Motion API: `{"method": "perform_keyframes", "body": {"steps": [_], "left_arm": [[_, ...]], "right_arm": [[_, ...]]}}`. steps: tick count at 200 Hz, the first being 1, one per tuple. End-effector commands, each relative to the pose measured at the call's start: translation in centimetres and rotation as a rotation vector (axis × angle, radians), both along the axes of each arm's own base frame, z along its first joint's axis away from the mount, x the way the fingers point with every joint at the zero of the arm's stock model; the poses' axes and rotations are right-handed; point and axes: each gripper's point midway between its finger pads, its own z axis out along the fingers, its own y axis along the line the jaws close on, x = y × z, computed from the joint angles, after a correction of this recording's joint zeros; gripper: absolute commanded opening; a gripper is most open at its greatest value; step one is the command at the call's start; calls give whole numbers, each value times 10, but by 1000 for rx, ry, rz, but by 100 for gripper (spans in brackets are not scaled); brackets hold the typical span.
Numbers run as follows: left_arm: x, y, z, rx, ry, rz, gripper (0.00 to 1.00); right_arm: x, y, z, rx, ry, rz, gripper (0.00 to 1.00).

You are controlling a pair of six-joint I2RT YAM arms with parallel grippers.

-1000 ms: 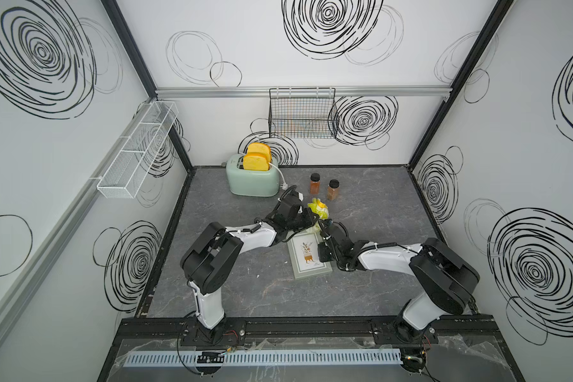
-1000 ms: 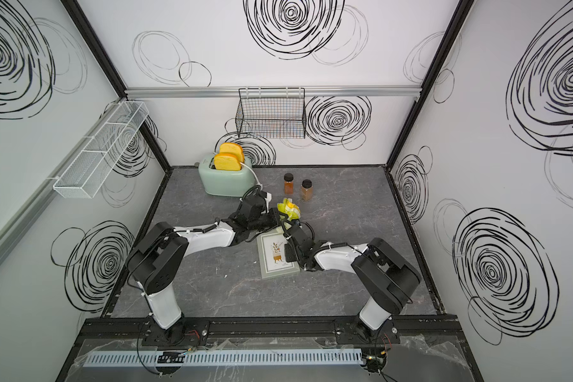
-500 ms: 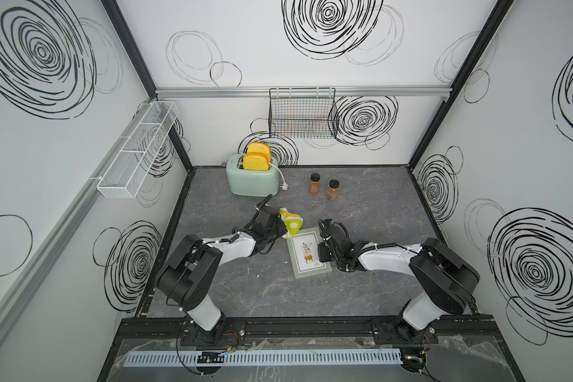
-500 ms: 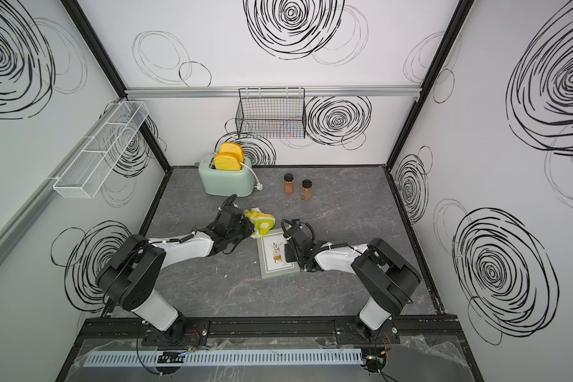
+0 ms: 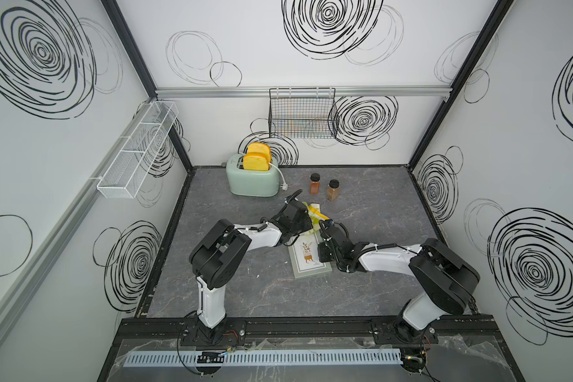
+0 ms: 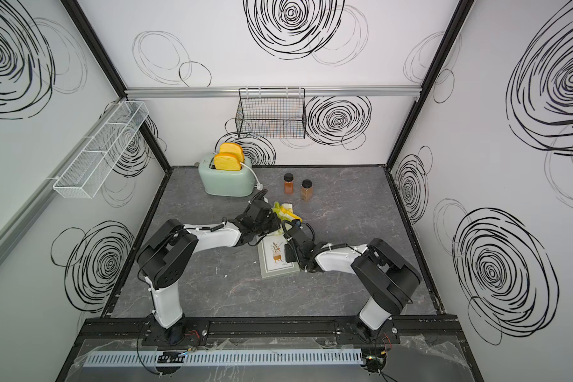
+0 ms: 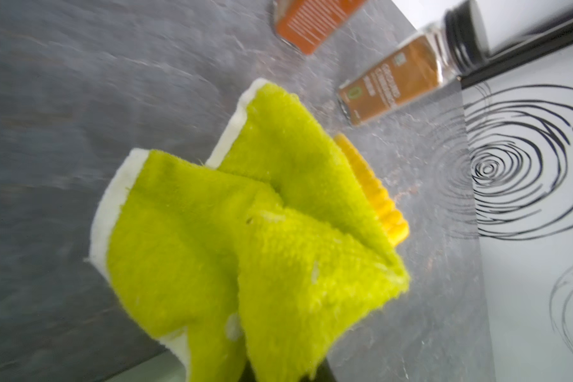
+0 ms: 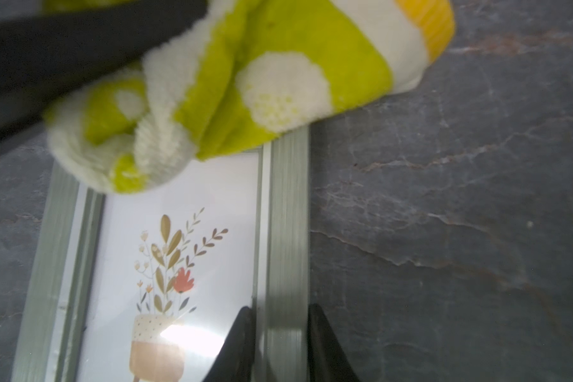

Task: Wipe the picture frame with a cloth
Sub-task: Wipe the dirt from the picture frame.

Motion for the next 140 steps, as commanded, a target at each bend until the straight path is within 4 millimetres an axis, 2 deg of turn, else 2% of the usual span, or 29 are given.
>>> {"method": "perform_keyframes", "body": {"steps": [1,21,49,66,93,107,122,140], "left_arm": [[-6,4,-6,13,20,6,0],[-16,39,-10,83,29,76,0],[-27,102,-7,180,9,208,0],[-26,121,-5,203,-2,241,0],[-20,120,-2,198,-17,245,0],[-25,112,-1,187,-9,226,0],[-42,105,-5,181,13,200,0],[-74,97,-15,159,74,158,0]], "right_arm": [[-25,-27,-40,-112,126,-21,27],[-24,-29,-40,-112,127,-34,27],[-22,-33,-41,-100,132,-65,27],[-21,-32,-42,-91,134,-65,27],[-22,-31,-43,-86,137,-67,27],[-22,-31,-44,-86,141,-68,27],[-20,-31,-46,-90,147,-68,27],[-16,-32,-49,-93,159,-82,27]]}}
